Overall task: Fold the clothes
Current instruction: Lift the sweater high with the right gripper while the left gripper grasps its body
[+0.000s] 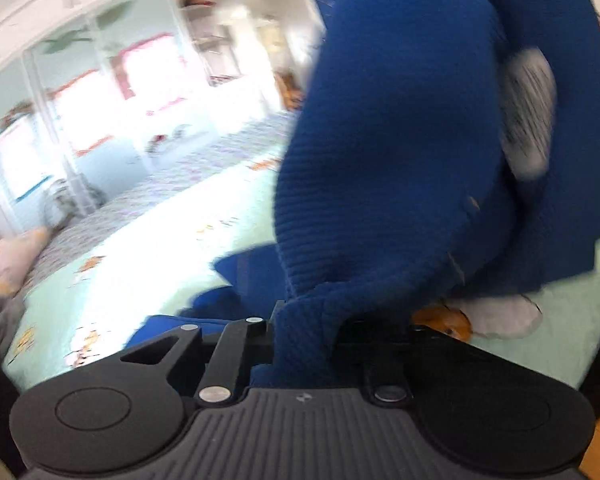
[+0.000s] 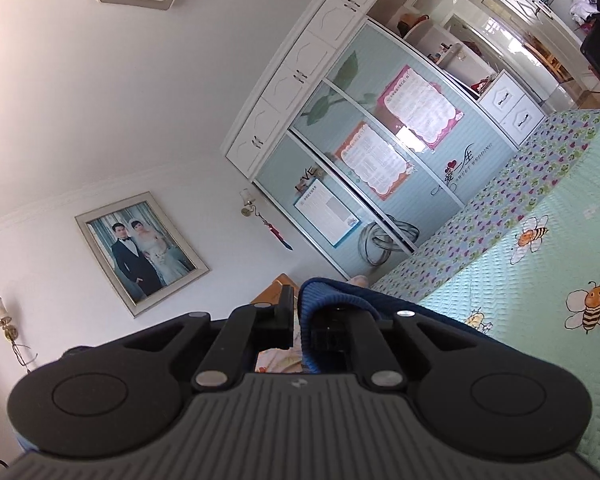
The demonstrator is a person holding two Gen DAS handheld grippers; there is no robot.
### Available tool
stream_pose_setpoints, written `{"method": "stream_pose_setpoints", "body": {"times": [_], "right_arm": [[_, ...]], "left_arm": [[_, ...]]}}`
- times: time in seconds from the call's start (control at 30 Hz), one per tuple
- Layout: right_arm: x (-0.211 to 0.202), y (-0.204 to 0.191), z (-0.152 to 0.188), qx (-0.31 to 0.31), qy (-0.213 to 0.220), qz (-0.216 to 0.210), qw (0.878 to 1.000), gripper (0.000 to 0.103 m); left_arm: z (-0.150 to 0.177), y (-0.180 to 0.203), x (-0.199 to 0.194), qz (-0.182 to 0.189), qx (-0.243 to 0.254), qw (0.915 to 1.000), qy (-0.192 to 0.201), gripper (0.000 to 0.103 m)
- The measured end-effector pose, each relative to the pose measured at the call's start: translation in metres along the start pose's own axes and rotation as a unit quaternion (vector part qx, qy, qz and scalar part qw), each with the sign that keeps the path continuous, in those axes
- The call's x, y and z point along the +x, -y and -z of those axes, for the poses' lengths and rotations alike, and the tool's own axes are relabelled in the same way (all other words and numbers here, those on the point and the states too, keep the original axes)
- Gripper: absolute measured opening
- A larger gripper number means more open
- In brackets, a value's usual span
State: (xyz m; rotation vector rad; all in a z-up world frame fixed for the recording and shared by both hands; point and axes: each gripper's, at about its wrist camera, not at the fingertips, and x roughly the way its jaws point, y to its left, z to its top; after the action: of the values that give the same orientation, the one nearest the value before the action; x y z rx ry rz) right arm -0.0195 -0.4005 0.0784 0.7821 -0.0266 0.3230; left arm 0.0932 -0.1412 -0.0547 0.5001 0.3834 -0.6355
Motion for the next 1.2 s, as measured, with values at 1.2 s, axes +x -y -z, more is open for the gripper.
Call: {"method": "stream_pose_setpoints", "body": {"times": [1.2], "right_arm": [[0.026, -0.115, -0.108, -0.079, 0.016, -0.051, 0.995, 0.01]], "left_arm": [[-0.122, -0.088, -0.12, -0.077, -0.034, 0.9952, 0.049, 0.029]]}}
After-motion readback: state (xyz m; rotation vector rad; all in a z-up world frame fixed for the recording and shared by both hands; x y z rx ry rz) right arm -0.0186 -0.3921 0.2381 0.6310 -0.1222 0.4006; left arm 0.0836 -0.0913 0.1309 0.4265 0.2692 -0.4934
